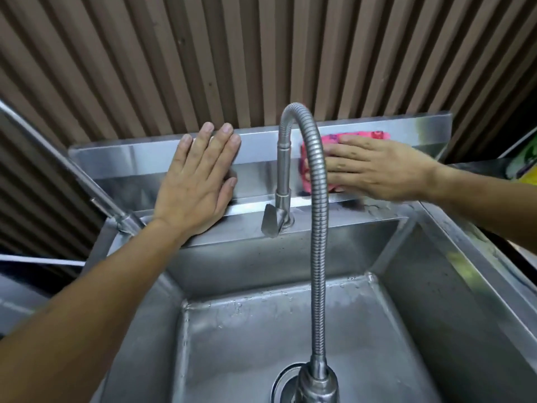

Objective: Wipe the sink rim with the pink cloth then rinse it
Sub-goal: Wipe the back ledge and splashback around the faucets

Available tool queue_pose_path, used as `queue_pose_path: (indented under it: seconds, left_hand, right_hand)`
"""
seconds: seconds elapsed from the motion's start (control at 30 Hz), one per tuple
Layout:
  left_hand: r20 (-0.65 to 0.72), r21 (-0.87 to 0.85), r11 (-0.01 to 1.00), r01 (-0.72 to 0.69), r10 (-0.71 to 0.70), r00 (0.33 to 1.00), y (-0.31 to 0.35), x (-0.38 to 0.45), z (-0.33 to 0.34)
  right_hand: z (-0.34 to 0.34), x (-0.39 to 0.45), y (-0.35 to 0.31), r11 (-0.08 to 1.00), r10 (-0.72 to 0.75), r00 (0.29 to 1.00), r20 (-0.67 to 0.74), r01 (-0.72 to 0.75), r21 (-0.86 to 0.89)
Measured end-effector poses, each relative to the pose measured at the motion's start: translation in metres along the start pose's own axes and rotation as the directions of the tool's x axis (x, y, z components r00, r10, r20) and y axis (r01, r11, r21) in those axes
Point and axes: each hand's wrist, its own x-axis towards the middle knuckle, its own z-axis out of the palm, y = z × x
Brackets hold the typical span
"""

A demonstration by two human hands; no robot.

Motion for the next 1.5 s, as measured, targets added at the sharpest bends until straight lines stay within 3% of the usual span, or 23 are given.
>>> queue_pose_path:
  seconds: [0.17, 0.3, 0.37, 0.47, 0.53, 0.6, 0.63, 0.7, 0.73, 0.77, 0.8, 0.83, 0.93, 0.97, 1.0, 1.07, 1.13, 1.2, 1.27, 1.33, 1.4, 1.47, 1.5]
  left_hand:
    - [0.091, -0.022, 1.0, -0.008, 0.01, 0.996, 0.0, 0.0, -0.007]
    - [0.111, -0.046, 0.998, -0.033, 0.037, 0.993, -0.002, 0.0, -0.011]
    - [0.123, -0.05, 0.997, -0.051, 0.056, 0.991, -0.006, -0.001, -0.012]
    - [0.095, -0.039, 0.998, -0.046, 0.05, 0.994, -0.006, -0.002, -0.009]
    - [0.087, -0.045, 0.999, -0.031, 0.035, 0.996, -0.003, -0.002, -0.006]
    - [0.088, -0.052, 0.999, -0.004, 0.009, 0.996, -0.001, -0.002, -0.005]
    - [0.092, -0.057, 0.998, 0.006, 0.0, 0.996, 0.001, -0.002, -0.005]
    - [0.094, -0.07, 0.997, 0.027, -0.02, 0.995, 0.005, -0.001, -0.006]
    - [0.095, -0.08, 0.996, 0.039, -0.031, 0.995, 0.006, -0.001, -0.006]
    - [0.096, -0.09, 0.995, 0.048, -0.039, 0.995, 0.007, -0.002, -0.007]
    - [0.094, -0.098, 0.994, 0.054, -0.045, 0.995, 0.009, -0.002, -0.007]
    - [0.087, -0.103, 0.993, 0.057, -0.048, 0.995, 0.009, -0.002, -0.006]
    - [0.06, -0.097, 0.994, 0.059, -0.053, 0.997, 0.009, -0.003, -0.005]
    - [0.054, -0.098, 0.993, 0.059, -0.054, 0.997, 0.009, -0.003, -0.004]
    - [0.049, -0.1, 0.994, 0.054, -0.049, 0.998, 0.01, -0.003, -0.004]
    - [0.047, -0.105, 0.994, 0.035, -0.031, 0.998, 0.008, -0.004, -0.005]
    - [0.052, -0.109, 0.994, 0.025, -0.019, 0.998, 0.006, -0.004, -0.007]
    - [0.074, -0.115, 0.993, 0.023, -0.015, 0.997, 0.008, -0.004, -0.011]
    - [0.115, -0.117, 0.992, 0.042, -0.028, 0.993, 0.01, -0.002, -0.012]
    - [0.147, -0.109, 0.992, 0.058, -0.041, 0.988, 0.01, -0.002, -0.012]
    - [0.176, -0.105, 0.993, 0.059, -0.04, 0.984, 0.009, -0.003, -0.014]
    - [0.218, -0.107, 0.993, 0.044, -0.02, 0.976, 0.006, -0.002, -0.019]
    - [0.239, -0.119, 0.992, 0.04, -0.011, 0.971, 0.006, -0.001, -0.023]
  right_hand:
    - [-0.001, 0.022, -0.01, 1.0, -0.013, 1.0, 0.022, 0.013, -0.019]
    - [-0.008, 0.093, -0.02, 0.987, -0.125, 0.971, -0.206, 0.1, -0.127]
    - [-0.009, 0.096, -0.019, 0.989, -0.112, 0.968, -0.225, 0.086, -0.122]
    - [-0.001, 0.047, -0.019, 0.979, 0.203, 0.972, -0.118, -0.199, 0.039]
    - [0.001, 0.004, -0.02, 0.827, 0.556, 0.825, -0.099, -0.537, 0.167]
    - [0.004, -0.017, -0.025, 0.557, 0.814, 0.58, -0.023, -0.769, 0.314]
    - [0.007, -0.017, -0.027, 0.369, 0.914, 0.406, 0.015, -0.846, 0.386]
    - [0.004, 0.013, -0.025, -0.123, 0.992, -0.097, 0.075, -0.826, 0.55]
    - [-0.002, 0.037, -0.023, -0.372, 0.92, -0.359, 0.155, -0.682, 0.629]
    - [-0.012, 0.063, -0.023, -0.541, 0.807, -0.53, 0.26, -0.49, 0.683]
    - [-0.023, 0.087, -0.028, -0.614, 0.732, -0.588, 0.344, -0.351, 0.707]
    - [-0.033, 0.11, -0.039, -0.616, 0.733, -0.559, 0.386, -0.307, 0.725]
    - [-0.044, 0.141, -0.089, -0.42, 0.906, -0.273, 0.325, -0.47, 0.776]
    - [-0.036, 0.135, -0.094, -0.378, 0.925, -0.231, 0.301, -0.485, 0.789]
    - [-0.028, 0.123, -0.087, -0.383, 0.921, -0.262, 0.289, -0.464, 0.799]
    - [-0.019, 0.095, -0.056, -0.511, 0.816, -0.486, 0.312, -0.356, 0.782]
    - [-0.013, 0.061, -0.016, -0.682, 0.574, -0.704, 0.418, -0.129, 0.72]
    - [-0.008, 0.037, 0.008, -0.774, 0.371, -0.77, 0.518, 0.052, 0.632]
    - [-0.014, 0.047, 0.002, -0.776, 0.434, -0.732, 0.525, -0.007, 0.631]
    - [-0.023, 0.081, -0.033, -0.642, 0.718, -0.559, 0.415, -0.301, 0.706]
    - [-0.027, 0.107, -0.073, -0.267, 0.963, -0.149, 0.225, -0.634, 0.726]
    - [-0.028, 0.106, -0.086, 0.118, 0.958, 0.265, 0.112, -0.716, 0.688]
    - [-0.032, 0.096, -0.084, 0.224, 0.915, 0.391, 0.095, -0.691, 0.688]
